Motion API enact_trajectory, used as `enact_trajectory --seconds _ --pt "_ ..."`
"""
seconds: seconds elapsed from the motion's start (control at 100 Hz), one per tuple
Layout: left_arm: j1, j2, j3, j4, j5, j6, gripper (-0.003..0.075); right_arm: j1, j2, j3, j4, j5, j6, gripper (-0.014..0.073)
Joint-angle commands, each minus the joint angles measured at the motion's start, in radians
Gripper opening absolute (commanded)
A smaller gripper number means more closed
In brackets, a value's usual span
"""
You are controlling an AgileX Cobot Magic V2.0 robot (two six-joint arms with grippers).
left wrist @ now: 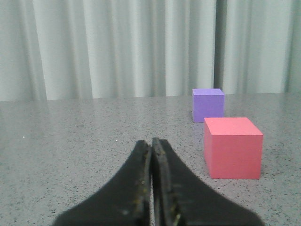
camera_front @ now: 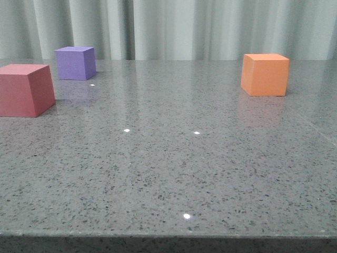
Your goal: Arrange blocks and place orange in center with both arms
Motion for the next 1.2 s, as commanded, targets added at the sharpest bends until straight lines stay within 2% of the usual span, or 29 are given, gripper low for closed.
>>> enact_trajectory --seconds 0.0,0.3,0.43,0.69,0.95,1.07,1.19 --pt "-0.001 -0.036 0.044 -0.008 -0.077 -0.009 -0.0020 -0.007 -0.020 -0.019 0.000 -0.082 -0.011 -0.0069" --pt "-0.001 -0.036 0.044 -0.008 -0.077 -0.009 -0.0020 -0.007 -0.020 -0.028 0.005 -0.096 -0.011 -0.0069" --pt "-0.001 -0.036 0.044 -0.008 -0.077 -0.009 -0.0020 -0.007 -0.014 -0.090 0.043 -0.046 -0.011 -0.0069" --pt "-0.001 -0.036 0.044 -0.008 -0.077 -0.009 -0.0020 -0.007 0.149 -0.391 0.045 0.249 -0.011 -0.0069" --pt "-0.001 -0.036 0.044 -0.008 -0.077 -0.009 -0.0020 -0.007 0.459 -0.761 0.045 0.718 -0.011 -0.0069" --pt "-0.001 -0.036 0.044 -0.008 -0.077 -0.009 -0.0020 -0.007 0.593 -0.886 0.070 0.839 -0.011 -0.0069" --pt "-0.001 -0.036 0.044 -0.008 -0.077 -0.009 -0.0020 -0.007 0.684 -0.943 0.108 0.856 -0.011 -0.0069"
